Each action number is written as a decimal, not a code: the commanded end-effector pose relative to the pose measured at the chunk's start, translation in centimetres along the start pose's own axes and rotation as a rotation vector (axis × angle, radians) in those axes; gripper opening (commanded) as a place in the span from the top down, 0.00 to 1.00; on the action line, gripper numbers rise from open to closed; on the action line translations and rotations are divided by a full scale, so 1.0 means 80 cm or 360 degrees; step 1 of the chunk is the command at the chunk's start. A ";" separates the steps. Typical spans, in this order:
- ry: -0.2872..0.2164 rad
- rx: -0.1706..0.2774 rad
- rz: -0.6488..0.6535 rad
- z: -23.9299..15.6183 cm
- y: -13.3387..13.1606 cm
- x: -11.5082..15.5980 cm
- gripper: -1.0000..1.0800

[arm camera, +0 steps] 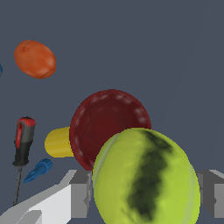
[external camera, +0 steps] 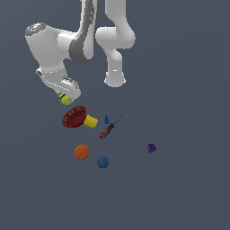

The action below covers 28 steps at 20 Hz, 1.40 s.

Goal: Pick up a designated object from a clutter of objects.

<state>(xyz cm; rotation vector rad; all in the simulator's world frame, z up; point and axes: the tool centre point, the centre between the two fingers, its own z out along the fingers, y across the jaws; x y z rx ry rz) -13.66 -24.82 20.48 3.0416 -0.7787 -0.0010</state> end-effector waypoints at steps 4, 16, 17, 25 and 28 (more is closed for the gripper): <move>0.0001 -0.0003 0.0001 -0.067 -0.002 -0.008 1.00; 0.0001 0.0000 -0.0002 -0.182 -0.007 -0.018 1.00; 0.0001 0.0001 -0.0002 -0.188 -0.008 -0.019 1.00; 0.0000 0.0003 -0.0004 -0.214 -0.010 -0.019 1.00; 0.0000 0.0003 -0.0004 -0.214 -0.010 -0.018 1.00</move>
